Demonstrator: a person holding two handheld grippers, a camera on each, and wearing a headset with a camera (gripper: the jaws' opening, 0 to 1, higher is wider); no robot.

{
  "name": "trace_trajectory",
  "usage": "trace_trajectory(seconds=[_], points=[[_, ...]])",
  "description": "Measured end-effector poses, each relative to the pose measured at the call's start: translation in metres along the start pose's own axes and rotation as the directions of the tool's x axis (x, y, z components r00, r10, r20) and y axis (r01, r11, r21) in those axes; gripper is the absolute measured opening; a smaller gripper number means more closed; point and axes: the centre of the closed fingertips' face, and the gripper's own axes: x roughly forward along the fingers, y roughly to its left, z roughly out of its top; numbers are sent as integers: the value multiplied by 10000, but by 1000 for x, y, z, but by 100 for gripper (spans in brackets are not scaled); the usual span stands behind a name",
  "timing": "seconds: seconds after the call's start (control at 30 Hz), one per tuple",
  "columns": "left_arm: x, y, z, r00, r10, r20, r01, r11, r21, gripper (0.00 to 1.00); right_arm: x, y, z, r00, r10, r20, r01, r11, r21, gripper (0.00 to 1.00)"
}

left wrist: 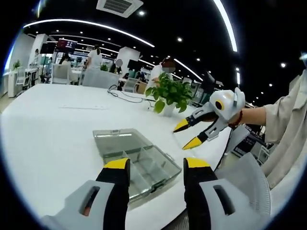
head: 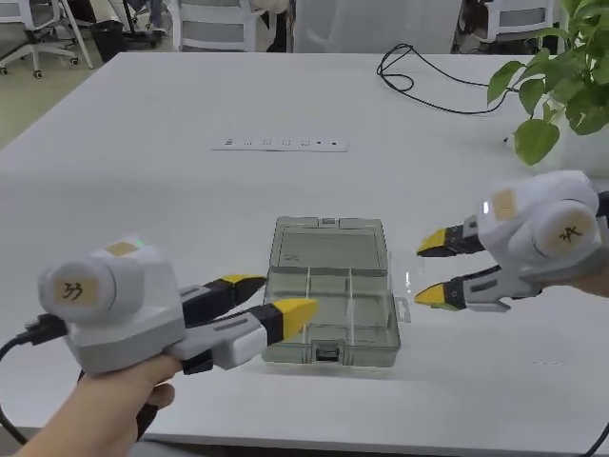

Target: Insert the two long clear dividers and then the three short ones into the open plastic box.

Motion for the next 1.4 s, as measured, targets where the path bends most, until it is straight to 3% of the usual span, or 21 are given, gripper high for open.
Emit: trace_trajectory(seconds=[0.3, 0.57, 0.97, 1.4], points=[[4, -8, 0, 9991, -416, 82, 420, 9979, -501, 31, 11, 10, 38, 9976, 66, 694, -24, 9982, -606, 32], [9, -13, -2, 9976, -691, 65, 694, 9933, -925, 25, 15, 17, 60, 9945, 47, 1050, 64, 9944, -1054, 32], [15, -18, 0, 9944, -1025, 238, 1049, 9832, -1494, 11, 15, 28, 80, 9893, 116, 1457, 63, 9925, -1223, 32], [19, -26, 0, 9909, -1331, 212, 1348, 9741, -1815, 0, 15, 31, 91, 9853, 123, 1704, 120, 9900, -1408, 32]])
